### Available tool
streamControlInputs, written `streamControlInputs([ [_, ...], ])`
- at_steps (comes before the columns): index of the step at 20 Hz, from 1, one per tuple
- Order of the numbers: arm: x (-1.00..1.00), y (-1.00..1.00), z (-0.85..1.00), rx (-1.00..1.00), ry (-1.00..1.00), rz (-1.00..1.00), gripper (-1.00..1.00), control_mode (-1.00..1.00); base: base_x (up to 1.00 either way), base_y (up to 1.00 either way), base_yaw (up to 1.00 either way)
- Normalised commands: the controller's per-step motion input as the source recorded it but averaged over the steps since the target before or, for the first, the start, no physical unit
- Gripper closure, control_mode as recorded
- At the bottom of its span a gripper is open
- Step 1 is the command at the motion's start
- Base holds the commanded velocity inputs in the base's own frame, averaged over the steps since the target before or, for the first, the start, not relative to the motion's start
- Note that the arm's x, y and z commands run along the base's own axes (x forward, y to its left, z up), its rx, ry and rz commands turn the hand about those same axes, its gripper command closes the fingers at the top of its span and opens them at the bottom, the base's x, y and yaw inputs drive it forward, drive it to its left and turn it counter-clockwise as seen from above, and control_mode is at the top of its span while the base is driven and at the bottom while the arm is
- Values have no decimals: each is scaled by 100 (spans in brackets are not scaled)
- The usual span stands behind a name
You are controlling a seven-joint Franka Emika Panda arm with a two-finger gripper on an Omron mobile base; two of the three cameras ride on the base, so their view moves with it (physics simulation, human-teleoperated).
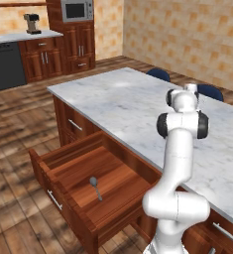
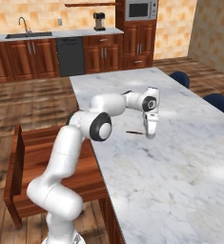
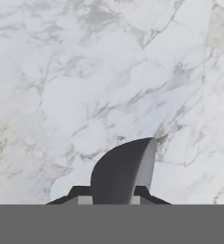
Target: Organize the utensils by type. Pick up the wooden spoons from the counter and place them in the open cabinet. Then pick up the metallic utensils from the counter and place them in the open drawer.
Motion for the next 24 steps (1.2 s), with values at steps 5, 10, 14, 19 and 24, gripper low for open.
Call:
streamControlInputs([
  [5,-60,84,15,-16,-14,3,100,-100,0,0,0],
  [10,-64,76,16,-9,-14,3,100,-100,0,0,0],
  [14,-44,68,54,0,0,3,100,-100,0,0,0],
  [19,-44,79,37,0,0,11,100,-100,0,0,0],
  [24,-37,85,28,0,0,27,100,-100,0,0,0],
])
